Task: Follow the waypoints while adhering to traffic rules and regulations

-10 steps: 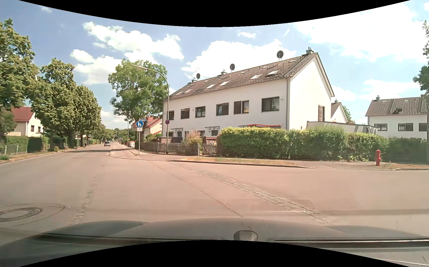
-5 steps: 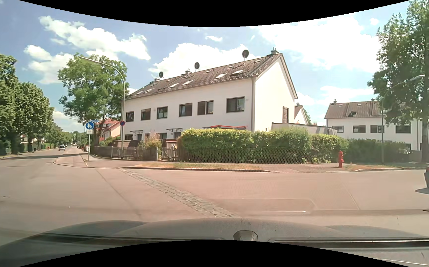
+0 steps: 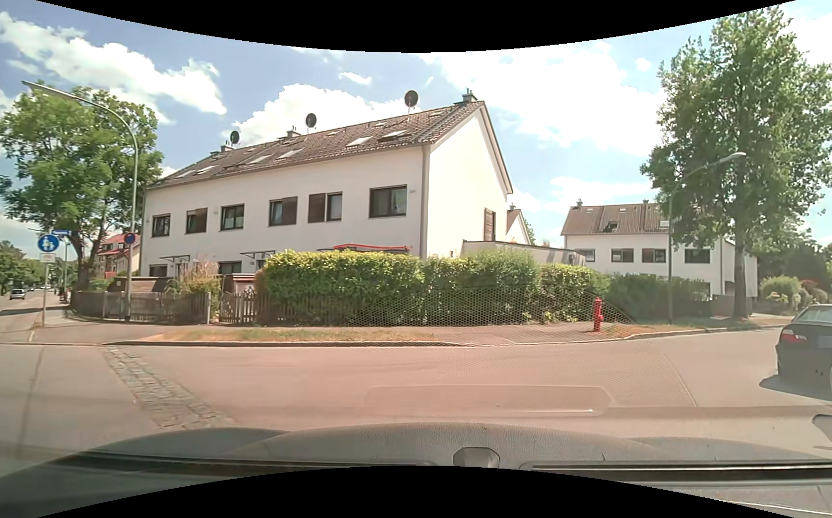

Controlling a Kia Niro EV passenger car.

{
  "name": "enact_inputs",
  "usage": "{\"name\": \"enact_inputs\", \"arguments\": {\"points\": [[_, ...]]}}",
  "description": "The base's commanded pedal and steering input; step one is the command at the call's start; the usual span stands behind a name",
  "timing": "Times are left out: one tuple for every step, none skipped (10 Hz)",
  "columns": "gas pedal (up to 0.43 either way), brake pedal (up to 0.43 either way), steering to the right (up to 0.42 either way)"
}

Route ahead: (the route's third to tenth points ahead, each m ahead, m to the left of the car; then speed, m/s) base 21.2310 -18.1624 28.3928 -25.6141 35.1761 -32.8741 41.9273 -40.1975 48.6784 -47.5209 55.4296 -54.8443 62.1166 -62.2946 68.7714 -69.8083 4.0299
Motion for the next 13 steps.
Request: {"name": "enact_inputs", "arguments": {"points": [[0.26, 0.006, 0.325], [0.248, 0.006, 0.325], [0.189, 0.006, 0.325], [0.157, 0.006, 0.325], [0.138, 0.006, 0.326], [0.0, 0.006, 0.326], [0.0, 0.006, 0.326], [0.0, 0.006, 0.324], [0.0, 0.006, 0.316], [0.0, 0.018, 0.307], [0.0, 0.061, 0.297], [0.0, 0.085, 0.29], [0.0, 0.122, 0.282]]}}
